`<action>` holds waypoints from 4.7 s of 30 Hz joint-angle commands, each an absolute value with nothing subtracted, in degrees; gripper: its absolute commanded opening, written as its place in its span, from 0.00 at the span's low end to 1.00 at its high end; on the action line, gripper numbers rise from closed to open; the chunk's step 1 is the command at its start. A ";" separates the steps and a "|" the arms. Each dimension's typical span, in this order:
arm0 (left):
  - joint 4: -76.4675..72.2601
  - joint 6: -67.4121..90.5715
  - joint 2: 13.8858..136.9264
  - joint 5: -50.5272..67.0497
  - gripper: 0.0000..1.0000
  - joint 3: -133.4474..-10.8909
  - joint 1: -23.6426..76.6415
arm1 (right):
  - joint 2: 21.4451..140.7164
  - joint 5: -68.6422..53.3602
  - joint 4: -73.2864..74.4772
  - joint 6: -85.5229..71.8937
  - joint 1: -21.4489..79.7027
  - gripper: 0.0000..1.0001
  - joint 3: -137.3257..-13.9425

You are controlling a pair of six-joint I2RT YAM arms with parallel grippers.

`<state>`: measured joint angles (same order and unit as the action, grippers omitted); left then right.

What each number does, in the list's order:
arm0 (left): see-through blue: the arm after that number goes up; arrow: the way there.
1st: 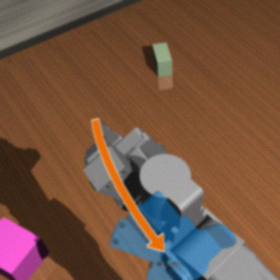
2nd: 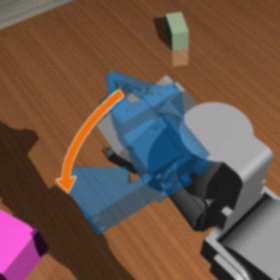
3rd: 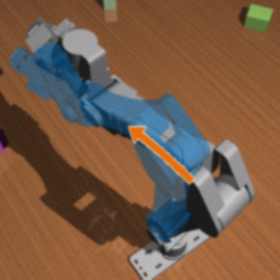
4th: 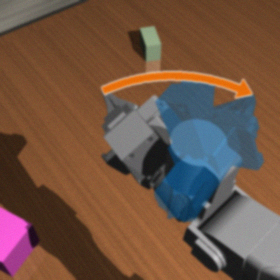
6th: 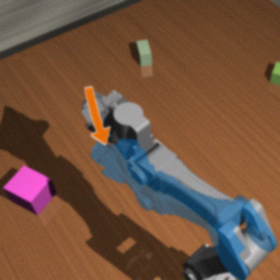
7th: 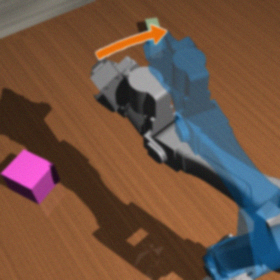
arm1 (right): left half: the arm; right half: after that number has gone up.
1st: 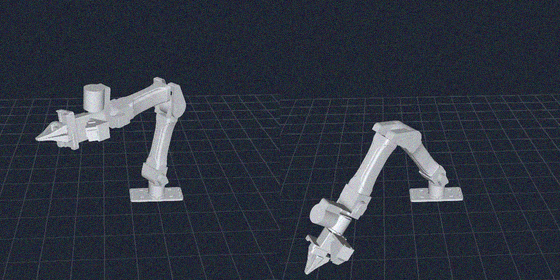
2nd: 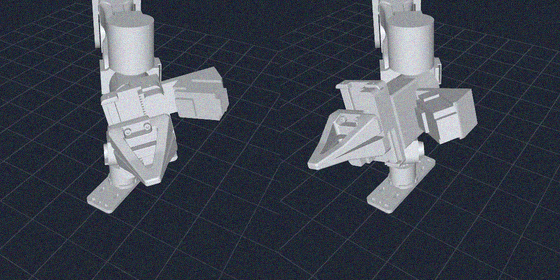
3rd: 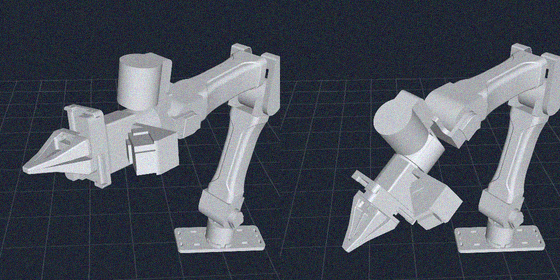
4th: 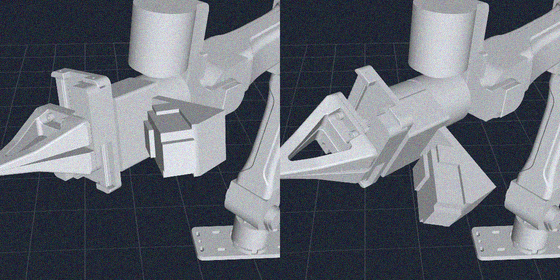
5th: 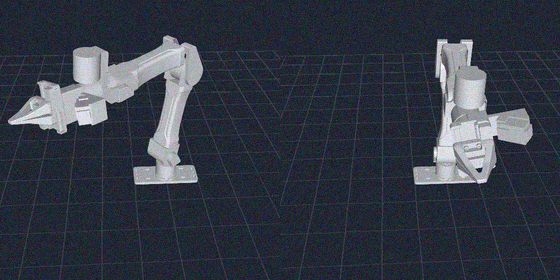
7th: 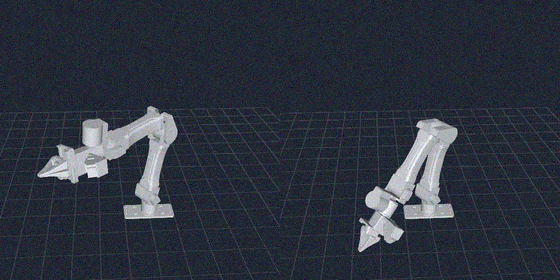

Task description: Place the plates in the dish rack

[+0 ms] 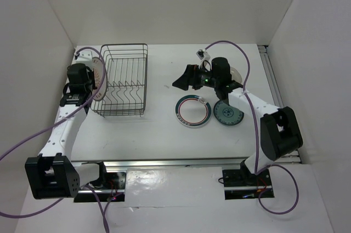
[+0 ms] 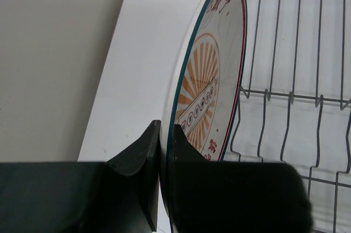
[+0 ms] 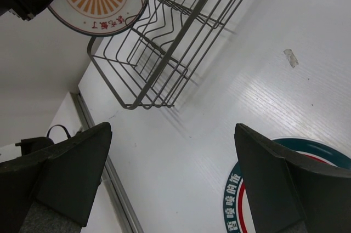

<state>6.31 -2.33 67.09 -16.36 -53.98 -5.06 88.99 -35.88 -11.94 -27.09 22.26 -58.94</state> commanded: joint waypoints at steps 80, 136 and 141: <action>1.14 28.21 71.36 43.07 1.00 -64.69 0.97 | 55.55 10.55 14.95 -51.06 3.60 0.90 -21.72; 4.66 26.45 72.33 38.39 1.00 -65.83 0.97 | 42.63 18.54 25.40 -55.28 -1.32 0.00 -27.76; 3.96 27.69 75.15 42.54 1.00 -65.83 0.97 | 37.36 15.57 24.18 -54.15 -1.32 0.00 -29.62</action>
<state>6.35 26.30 73.91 38.59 -65.21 0.86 40.23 15.75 24.49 -54.08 -1.15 -26.11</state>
